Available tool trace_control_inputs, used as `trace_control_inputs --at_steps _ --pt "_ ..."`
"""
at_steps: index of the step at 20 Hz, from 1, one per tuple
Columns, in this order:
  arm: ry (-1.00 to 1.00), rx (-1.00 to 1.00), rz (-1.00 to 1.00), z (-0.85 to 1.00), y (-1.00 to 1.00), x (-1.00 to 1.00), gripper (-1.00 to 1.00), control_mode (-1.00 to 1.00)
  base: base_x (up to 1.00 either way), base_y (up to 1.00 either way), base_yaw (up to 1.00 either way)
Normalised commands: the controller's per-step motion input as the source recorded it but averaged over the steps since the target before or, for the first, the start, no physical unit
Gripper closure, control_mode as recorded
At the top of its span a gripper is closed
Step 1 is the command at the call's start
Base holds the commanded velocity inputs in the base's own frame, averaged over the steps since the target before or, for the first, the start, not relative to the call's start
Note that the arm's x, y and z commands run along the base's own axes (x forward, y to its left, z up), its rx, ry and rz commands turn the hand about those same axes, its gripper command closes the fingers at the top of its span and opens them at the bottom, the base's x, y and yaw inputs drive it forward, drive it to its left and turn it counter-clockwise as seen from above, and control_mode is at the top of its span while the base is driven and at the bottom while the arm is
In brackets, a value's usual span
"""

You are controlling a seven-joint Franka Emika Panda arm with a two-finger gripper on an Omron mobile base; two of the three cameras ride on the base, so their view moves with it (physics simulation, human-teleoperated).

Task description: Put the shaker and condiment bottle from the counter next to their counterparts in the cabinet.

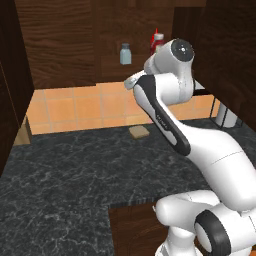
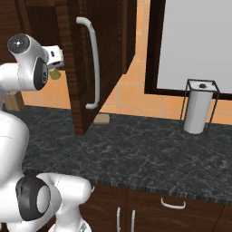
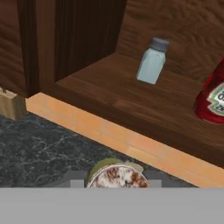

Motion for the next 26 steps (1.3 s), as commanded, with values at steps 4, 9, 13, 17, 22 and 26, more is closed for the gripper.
trace_control_inputs --at_steps 4,9,13,17,22,26 --pt "-0.04 0.00 0.00 0.28 -0.09 0.25 1.00 -1.00 0.00 0.00 0.00" --pt "-0.01 0.00 0.00 0.25 -0.07 0.25 1.00 -1.00 0.00 0.00 0.00" --pt "0.00 0.00 0.00 0.31 -0.07 0.27 1.00 -1.00 0.00 0.00 0.00" --pt "0.00 0.00 0.00 0.28 -0.05 0.30 1.00 -1.00 0.00 0.00 0.00" --pt "0.00 0.00 0.00 -0.03 0.00 0.34 1.00 -1.00 0.00 0.00 0.00" --pt "0.00 0.00 0.00 -0.66 0.00 0.49 1.00 -1.00 0.00 0.00 0.00"
